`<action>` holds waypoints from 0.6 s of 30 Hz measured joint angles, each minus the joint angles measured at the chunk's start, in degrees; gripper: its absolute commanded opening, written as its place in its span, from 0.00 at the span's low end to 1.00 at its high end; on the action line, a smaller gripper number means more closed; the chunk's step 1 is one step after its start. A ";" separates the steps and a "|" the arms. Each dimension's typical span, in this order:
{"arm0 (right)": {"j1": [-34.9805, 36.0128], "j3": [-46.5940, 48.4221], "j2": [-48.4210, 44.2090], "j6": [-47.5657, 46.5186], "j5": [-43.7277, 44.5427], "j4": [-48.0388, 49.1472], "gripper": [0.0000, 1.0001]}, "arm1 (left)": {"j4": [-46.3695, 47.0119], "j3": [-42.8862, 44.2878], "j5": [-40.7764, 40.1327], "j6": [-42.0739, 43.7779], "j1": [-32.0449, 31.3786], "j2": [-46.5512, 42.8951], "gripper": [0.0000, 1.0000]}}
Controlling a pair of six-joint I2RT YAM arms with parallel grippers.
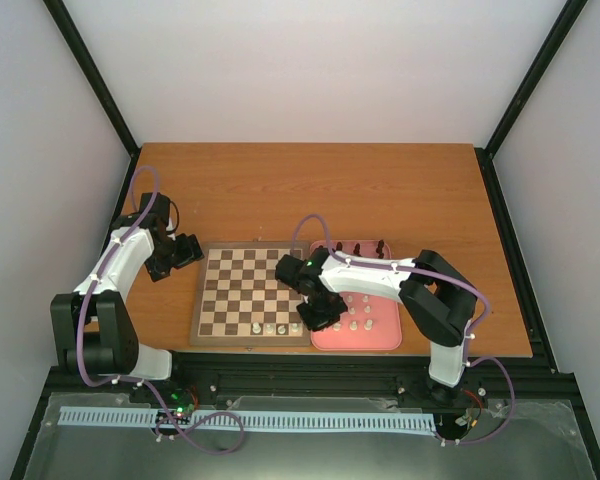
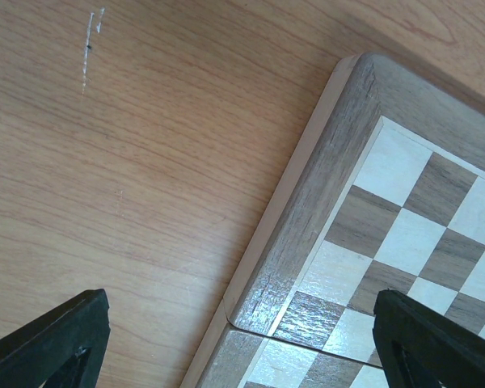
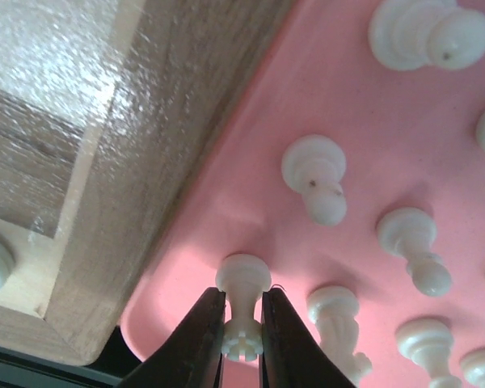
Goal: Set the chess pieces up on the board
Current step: Pick up the chess piece from the storage box, then place the chess piece on the chessboard.
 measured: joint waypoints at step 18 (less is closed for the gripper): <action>0.74 19.98 -1.27 -0.98 1.25 -10.29 0.09 | -0.70 2.45 0.28 -0.04 0.00 -0.04 1.00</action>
